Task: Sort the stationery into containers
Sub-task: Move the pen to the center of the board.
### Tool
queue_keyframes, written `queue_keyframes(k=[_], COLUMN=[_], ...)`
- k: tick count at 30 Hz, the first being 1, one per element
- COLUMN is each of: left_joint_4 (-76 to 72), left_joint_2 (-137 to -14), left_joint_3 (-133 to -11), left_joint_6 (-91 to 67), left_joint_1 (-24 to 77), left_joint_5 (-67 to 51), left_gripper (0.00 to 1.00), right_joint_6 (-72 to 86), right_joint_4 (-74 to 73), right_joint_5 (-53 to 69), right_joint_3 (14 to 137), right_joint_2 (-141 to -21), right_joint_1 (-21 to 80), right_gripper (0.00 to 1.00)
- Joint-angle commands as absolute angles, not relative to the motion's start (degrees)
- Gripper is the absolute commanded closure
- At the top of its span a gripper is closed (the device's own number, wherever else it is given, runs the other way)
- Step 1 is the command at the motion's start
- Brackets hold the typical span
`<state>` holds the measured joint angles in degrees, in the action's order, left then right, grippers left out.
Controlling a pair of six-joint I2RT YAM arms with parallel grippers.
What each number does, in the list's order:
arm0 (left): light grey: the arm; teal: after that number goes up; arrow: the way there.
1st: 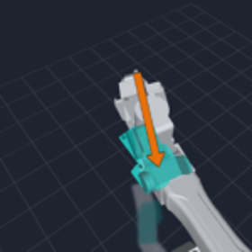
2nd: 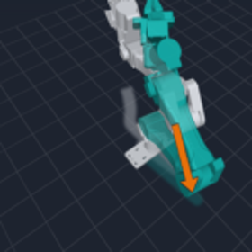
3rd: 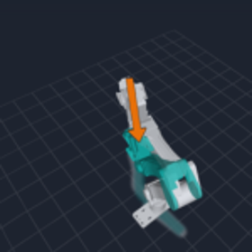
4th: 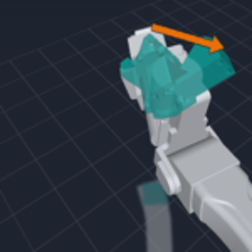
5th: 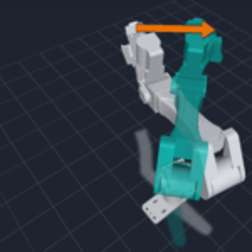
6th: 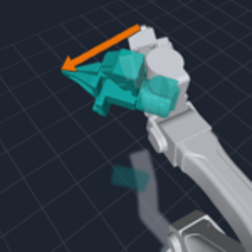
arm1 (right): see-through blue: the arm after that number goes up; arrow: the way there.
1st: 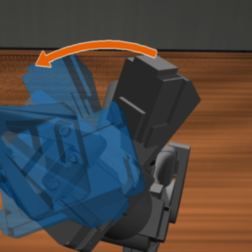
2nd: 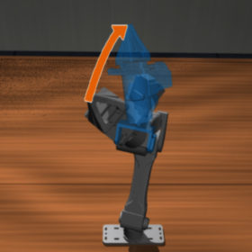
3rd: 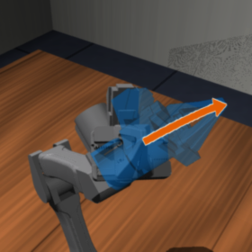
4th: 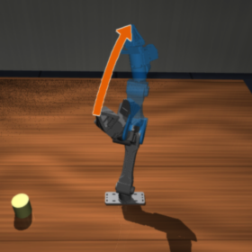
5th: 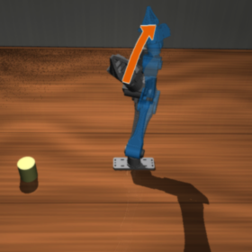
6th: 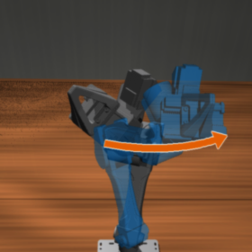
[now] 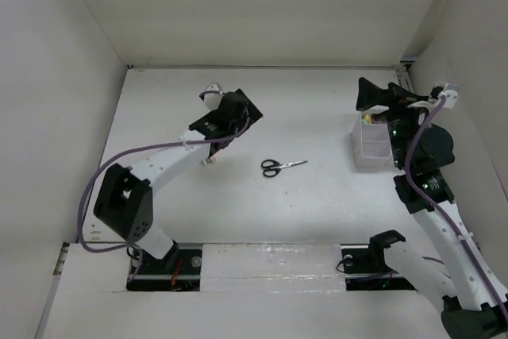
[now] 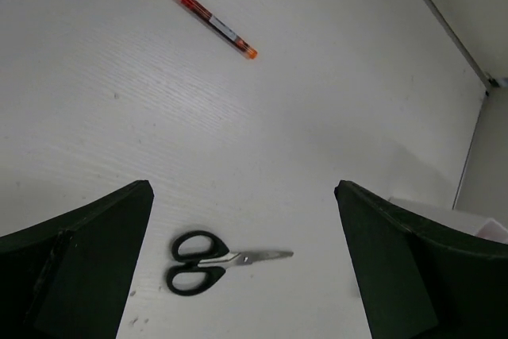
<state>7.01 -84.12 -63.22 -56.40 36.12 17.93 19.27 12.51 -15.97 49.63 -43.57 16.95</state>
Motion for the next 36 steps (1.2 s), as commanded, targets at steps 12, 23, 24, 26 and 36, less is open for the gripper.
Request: queue_keyframes(k=[12,23,24,26,36], left_joint_4=[47.6,56.2,56.2,56.2,51.8], left_joint_2=[-118.5,-133.7,-133.7,-134.9,-138.2], left_joint_3=[-105.8,-119.8,-119.8,-120.7,-121.6], left_joint_6=[-103.7,-116.4,-116.5,-117.2,-116.5], left_joint_1=[35.7,34.5,34.5,34.5,33.9], left_joint_5=[28.2,27.4,27.9,29.4,28.6], left_gripper=[0.0,0.11,0.11,0.12,0.1], right_joint_6=[20.7,23.0,23.0,23.0,25.2], right_joint_4=[0.0,-2.5,-2.5,-2.5,-1.7], right_joint_5=[-8.8,-2.2,-1.7,-1.7,2.0], right_joint_3=[50.4,48.0,47.3,46.5,42.8], right_joint_2=[-41.1,-34.5,-33.1,-32.2,-30.7], right_joint_1=[28.7,31.8,31.8,32.4,33.5], right_gripper=[0.0,0.0,0.0,0.0,0.0])
